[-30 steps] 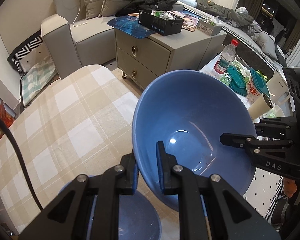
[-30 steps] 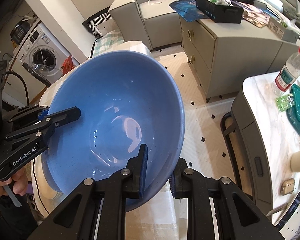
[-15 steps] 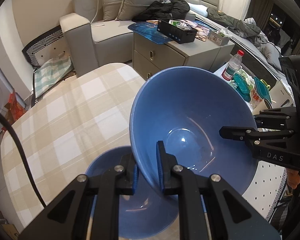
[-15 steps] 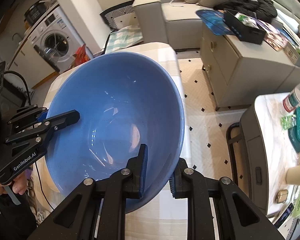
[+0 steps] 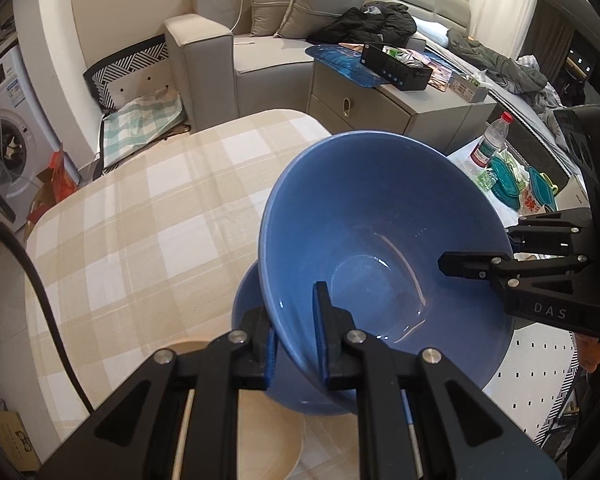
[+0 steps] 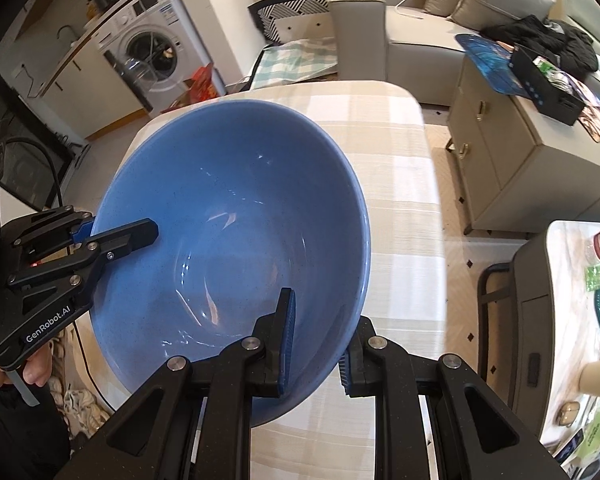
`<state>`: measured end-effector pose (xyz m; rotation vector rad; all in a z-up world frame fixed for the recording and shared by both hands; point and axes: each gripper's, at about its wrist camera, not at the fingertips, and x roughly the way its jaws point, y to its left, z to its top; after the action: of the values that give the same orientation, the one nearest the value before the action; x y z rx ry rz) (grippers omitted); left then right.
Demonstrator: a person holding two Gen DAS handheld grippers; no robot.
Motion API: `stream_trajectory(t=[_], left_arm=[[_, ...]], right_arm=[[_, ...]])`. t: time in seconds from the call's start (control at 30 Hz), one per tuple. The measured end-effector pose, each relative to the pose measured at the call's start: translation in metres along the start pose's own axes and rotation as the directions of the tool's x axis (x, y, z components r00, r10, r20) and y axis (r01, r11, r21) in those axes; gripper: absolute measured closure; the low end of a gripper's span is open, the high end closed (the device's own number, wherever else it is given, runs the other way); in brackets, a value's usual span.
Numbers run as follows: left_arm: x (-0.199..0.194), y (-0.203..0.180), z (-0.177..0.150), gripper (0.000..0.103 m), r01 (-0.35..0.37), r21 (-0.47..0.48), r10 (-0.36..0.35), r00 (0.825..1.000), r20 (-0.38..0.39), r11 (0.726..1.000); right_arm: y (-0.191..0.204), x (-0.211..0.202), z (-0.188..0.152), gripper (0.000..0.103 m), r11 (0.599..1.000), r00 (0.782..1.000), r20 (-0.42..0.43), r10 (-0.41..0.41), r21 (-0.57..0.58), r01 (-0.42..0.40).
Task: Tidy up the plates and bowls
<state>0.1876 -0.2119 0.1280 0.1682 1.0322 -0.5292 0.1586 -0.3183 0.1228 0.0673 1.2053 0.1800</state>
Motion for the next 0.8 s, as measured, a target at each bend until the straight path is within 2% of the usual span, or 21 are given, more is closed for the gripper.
stream_trajectory(t=[0.33, 0.8], left_arm=[[0.010, 0.019, -0.022, 0.090, -0.006, -0.039, 0.005, 1.000, -0.029, 0.999], [0.035, 0.031, -0.042, 0.090, 0.000, -0.063, -0.005, 0.997, -0.076, 0.998]], right_arm=[[0.020, 0.028, -0.001, 0.085, 0.999, 0.999, -0.047, -0.001, -0.039, -0.001], [0.027, 0.064, -0.003, 0.085, 0.996, 0.994, -0.105, -0.023, -0.086, 0.014]])
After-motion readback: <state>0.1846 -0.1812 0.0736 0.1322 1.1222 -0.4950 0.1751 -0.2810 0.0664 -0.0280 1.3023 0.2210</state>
